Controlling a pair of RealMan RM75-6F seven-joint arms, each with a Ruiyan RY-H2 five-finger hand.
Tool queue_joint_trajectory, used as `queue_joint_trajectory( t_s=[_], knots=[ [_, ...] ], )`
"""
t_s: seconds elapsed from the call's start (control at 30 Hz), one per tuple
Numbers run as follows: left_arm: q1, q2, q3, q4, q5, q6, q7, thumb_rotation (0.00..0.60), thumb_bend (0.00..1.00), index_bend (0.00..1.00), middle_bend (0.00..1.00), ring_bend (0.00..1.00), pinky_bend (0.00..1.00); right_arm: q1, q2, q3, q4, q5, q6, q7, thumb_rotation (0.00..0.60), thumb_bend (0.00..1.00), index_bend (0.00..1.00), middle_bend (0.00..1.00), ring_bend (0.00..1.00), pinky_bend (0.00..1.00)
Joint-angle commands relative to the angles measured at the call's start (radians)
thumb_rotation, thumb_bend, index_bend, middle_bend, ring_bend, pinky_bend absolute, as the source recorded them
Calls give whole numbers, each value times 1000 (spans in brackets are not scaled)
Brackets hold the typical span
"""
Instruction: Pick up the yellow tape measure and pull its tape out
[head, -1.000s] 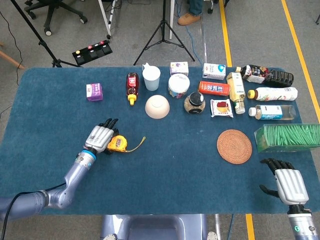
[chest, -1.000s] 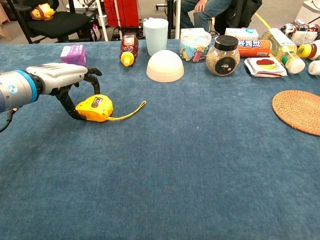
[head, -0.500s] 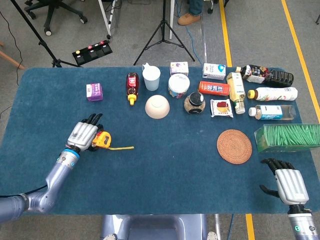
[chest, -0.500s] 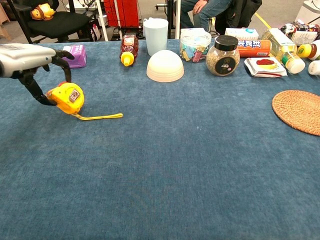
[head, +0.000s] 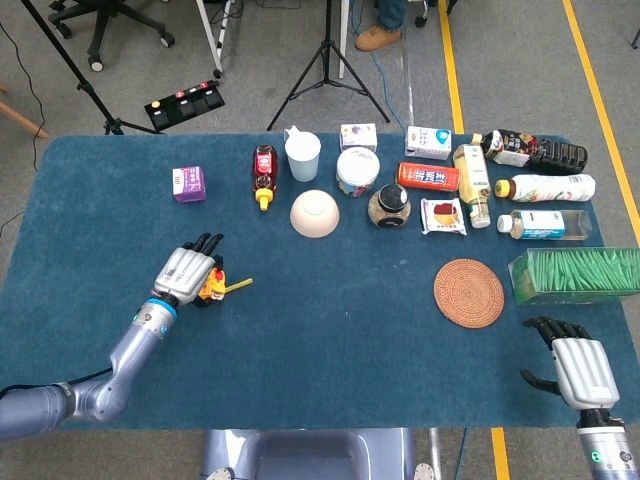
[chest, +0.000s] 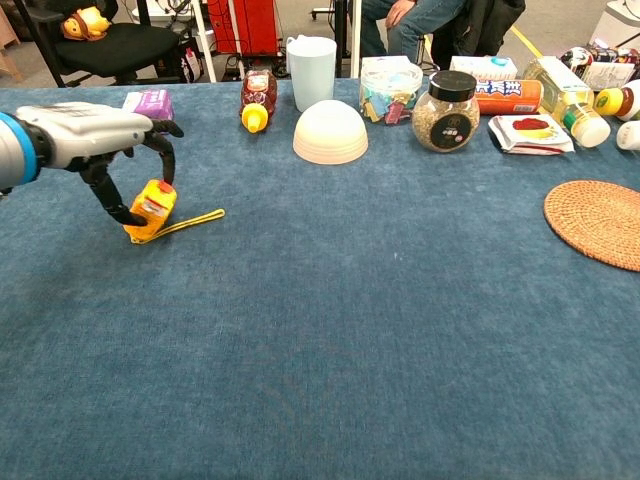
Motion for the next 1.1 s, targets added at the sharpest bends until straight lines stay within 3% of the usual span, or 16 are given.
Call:
queue_joint_trajectory(
  t_s=[0.03, 0.1, 0.23, 0.4, 0.67, 1.1],
  knots=[
    [-43, -41, -12, 7, -51, -2, 59, 600, 178, 351, 47, 0, 186, -3, 2, -1, -2, 0, 3, 0, 600, 151, 284, 310, 321, 291],
    [-61, -52, -19, -2, -76, 11, 89, 600, 152, 208, 24, 0, 163, -7, 5, -3, -5, 0, 6, 1, 600, 151, 284, 310, 321, 291],
    [-84, -31, -18, -48, -131, 15, 134, 600, 141, 111, 1, 0, 155, -14, 9, -5, -8, 0, 14, 5, 600, 151, 283, 310, 321, 291],
    [-82, 16, 2, -113, -177, 12, 130, 600, 139, 109, 0, 0, 155, -20, 9, -4, -6, 2, 22, 15, 600, 151, 284, 310, 320, 291],
    [-49, 55, 28, -117, -143, 26, 65, 600, 139, 152, 1, 0, 165, -20, 8, -5, -6, -5, 22, 18, 600, 152, 283, 310, 320, 291],
    [-64, -52, 6, 1, -115, -8, -15, 600, 141, 238, 3, 8, 208, -26, 13, -4, -17, 6, 20, 4, 600, 153, 283, 310, 320, 292]
  ],
)
